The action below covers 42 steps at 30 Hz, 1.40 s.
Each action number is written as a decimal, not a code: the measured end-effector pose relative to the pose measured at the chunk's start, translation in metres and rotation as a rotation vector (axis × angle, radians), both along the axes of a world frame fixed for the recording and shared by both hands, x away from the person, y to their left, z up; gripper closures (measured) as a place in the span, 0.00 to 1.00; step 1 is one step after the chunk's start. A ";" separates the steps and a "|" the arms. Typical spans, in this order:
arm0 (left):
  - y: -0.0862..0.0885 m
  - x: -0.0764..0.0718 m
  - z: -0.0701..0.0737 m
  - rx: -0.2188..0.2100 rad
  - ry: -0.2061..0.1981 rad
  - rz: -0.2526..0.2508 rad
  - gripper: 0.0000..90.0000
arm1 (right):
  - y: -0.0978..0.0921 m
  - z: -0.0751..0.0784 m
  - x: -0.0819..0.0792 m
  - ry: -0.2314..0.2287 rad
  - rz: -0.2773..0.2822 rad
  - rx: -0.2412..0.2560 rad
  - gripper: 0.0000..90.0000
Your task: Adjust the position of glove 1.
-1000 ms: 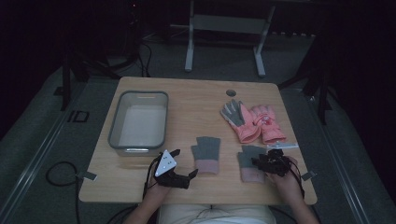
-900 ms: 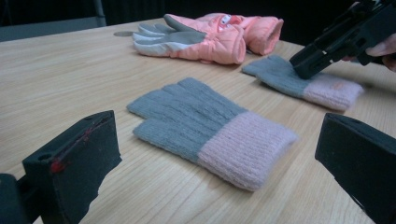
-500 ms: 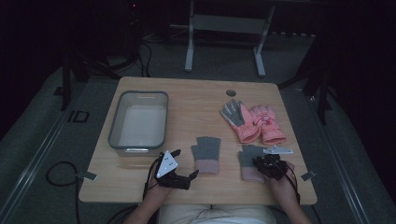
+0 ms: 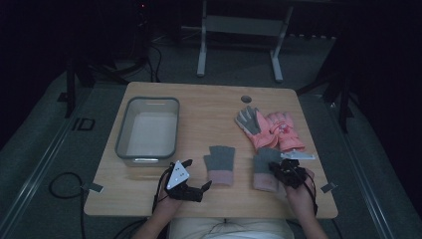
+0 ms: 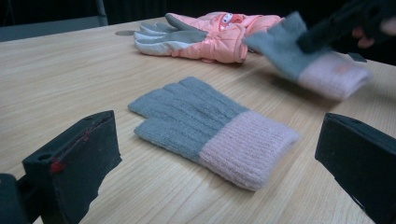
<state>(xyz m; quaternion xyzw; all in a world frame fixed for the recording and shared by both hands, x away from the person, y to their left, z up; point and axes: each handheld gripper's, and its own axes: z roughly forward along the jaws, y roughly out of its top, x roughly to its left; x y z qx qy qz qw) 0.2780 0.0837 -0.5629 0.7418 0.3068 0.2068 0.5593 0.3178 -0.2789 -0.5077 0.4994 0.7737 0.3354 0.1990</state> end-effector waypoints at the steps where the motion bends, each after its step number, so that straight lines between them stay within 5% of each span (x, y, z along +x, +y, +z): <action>1: 0.000 0.000 0.000 0.000 -0.004 0.004 0.00 | 0.003 0.006 -0.001 -0.018 0.004 -0.003 0.95; 9: 0.000 0.000 0.000 -0.006 -0.002 -0.001 0.00 | 0.034 0.039 0.007 -0.052 0.058 0.039 0.95; 18: 0.000 0.000 0.000 -0.003 -0.005 -0.004 0.00 | 0.080 0.052 0.013 -0.060 0.119 0.093 0.94; 29: 0.000 0.000 0.000 0.001 -0.011 -0.007 0.00 | 0.130 0.028 0.025 -0.010 0.206 0.069 0.94; 42: -0.001 -0.001 0.000 0.004 -0.012 -0.009 0.00 | 0.135 0.000 0.037 0.074 0.225 0.034 0.94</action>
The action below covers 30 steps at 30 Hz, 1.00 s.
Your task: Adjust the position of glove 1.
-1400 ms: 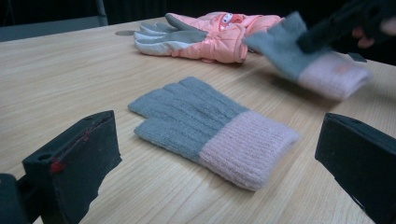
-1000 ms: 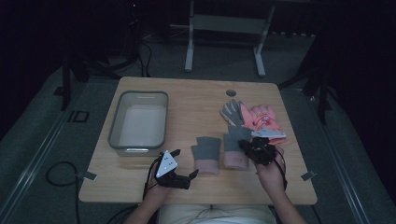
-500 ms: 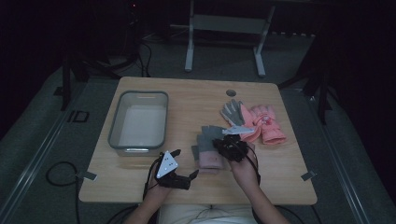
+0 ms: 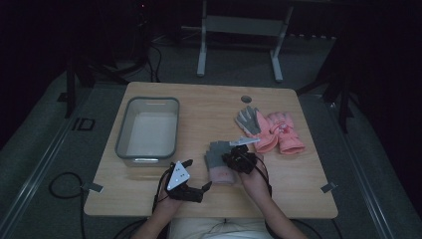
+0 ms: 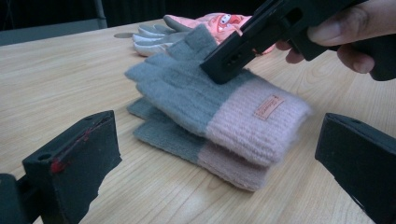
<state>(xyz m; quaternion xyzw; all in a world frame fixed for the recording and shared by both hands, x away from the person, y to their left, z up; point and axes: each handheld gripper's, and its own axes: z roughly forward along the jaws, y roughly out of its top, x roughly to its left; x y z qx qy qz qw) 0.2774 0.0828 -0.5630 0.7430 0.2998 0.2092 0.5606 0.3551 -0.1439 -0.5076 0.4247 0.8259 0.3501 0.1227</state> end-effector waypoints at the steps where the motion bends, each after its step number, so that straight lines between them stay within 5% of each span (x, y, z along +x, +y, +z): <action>1: 0.000 0.000 0.000 0.000 0.001 0.000 0.00 | 0.000 -0.001 0.001 0.007 0.002 0.005 0.94; 12: 0.000 0.000 0.000 0.012 0.003 -0.005 0.00 | 0.001 -0.020 0.009 0.049 -0.003 0.005 0.93; 23: -0.004 0.000 0.000 0.043 -0.015 0.021 0.00 | 0.000 -0.032 0.008 0.038 -0.009 0.031 0.86; 27: -0.003 -0.001 0.001 0.047 -0.044 -0.006 0.03 | -0.002 -0.031 0.008 0.037 -0.010 0.037 0.80; 30: -0.007 -0.003 0.005 0.075 -0.023 -0.015 0.03 | -0.010 -0.020 0.009 0.029 -0.006 0.066 0.77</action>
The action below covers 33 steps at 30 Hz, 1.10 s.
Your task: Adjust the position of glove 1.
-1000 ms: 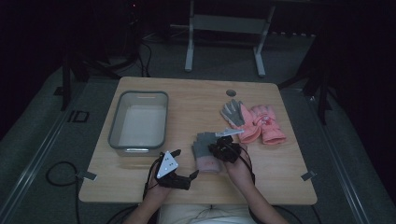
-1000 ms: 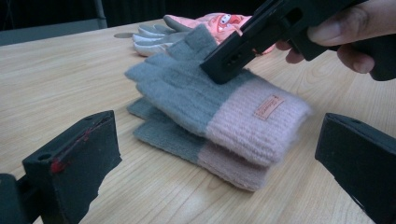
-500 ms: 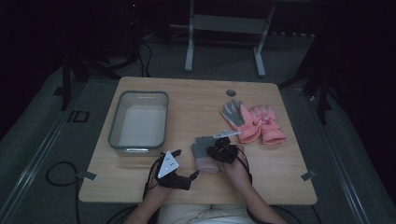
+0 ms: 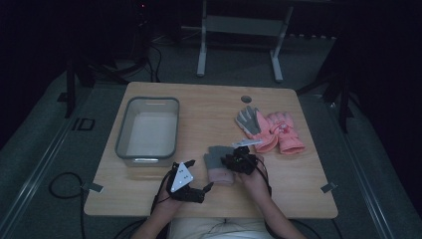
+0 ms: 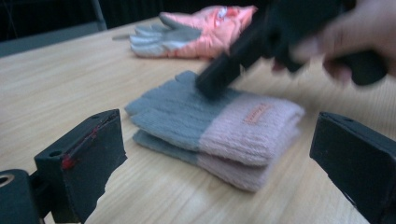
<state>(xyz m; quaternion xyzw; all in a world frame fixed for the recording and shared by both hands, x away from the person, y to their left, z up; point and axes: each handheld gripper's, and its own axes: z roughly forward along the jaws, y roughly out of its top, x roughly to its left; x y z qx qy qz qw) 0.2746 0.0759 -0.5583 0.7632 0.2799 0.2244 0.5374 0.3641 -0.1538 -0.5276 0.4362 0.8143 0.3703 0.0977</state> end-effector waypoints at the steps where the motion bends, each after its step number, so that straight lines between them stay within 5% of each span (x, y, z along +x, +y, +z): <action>1: -0.001 -0.001 0.002 -0.004 0.012 -0.002 0.04 | -0.004 0.005 0.001 -0.015 -0.007 0.006 0.76; 4: -0.008 0.001 0.011 -0.005 0.079 -0.030 0.08 | -0.020 0.018 0.011 -0.044 -0.023 0.026 0.72; 6: -0.014 0.002 0.016 0.014 0.089 -0.055 0.11 | -0.029 0.027 0.019 -0.057 -0.030 0.039 0.67; 8: -0.021 0.004 0.018 0.075 0.085 -0.080 0.12 | -0.034 0.035 0.026 -0.067 -0.016 0.056 0.65; 11: -0.030 0.009 0.017 0.114 0.073 -0.184 0.12 | -0.035 0.040 0.035 -0.079 -0.004 0.067 0.63; 20: -0.049 0.026 0.006 0.296 0.093 -0.283 0.33 | -0.025 0.011 0.054 -0.005 -0.012 0.053 0.56; 26: -0.047 0.027 0.006 0.342 0.081 -0.284 0.44 | -0.022 -0.009 0.055 0.035 -0.024 0.020 0.48; 30: -0.048 0.027 0.004 0.370 0.071 -0.285 0.44 | -0.018 -0.018 0.054 0.054 -0.022 -0.041 0.44; 33: -0.051 0.025 0.004 0.411 0.050 -0.283 0.44 | -0.018 -0.019 0.053 0.053 -0.026 -0.037 0.44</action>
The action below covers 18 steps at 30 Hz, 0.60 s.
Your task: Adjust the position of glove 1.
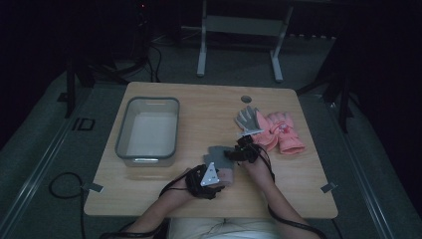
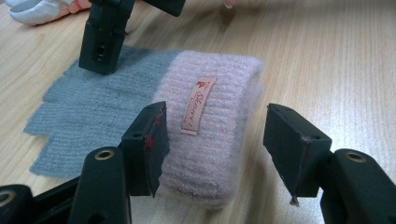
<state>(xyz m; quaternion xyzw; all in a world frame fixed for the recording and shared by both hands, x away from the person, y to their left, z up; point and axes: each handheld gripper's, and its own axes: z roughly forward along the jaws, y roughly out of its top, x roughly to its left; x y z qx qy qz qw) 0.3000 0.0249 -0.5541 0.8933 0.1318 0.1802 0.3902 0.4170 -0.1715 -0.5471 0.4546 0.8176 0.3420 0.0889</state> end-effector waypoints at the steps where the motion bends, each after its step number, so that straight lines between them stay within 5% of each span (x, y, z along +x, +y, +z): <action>1: -0.001 -0.002 -0.001 0.019 -0.022 -0.006 0.44 | 0.000 0.000 0.000 -0.001 0.000 -0.004 0.45; 6: -0.006 -0.009 -0.004 0.138 -0.152 -0.044 0.44 | 0.002 0.001 -0.002 0.020 0.039 0.016 0.63; 12: -0.010 -0.010 -0.004 0.186 -0.209 -0.012 0.58 | 0.004 0.002 -0.001 0.077 0.052 0.055 0.83; 14: -0.011 -0.010 -0.001 0.188 -0.206 -0.003 0.70 | 0.005 0.005 -0.003 0.079 0.060 0.056 0.85; 18: -0.007 -0.003 0.008 0.158 -0.125 0.010 0.76 | 0.004 0.012 -0.005 0.083 0.079 0.103 0.85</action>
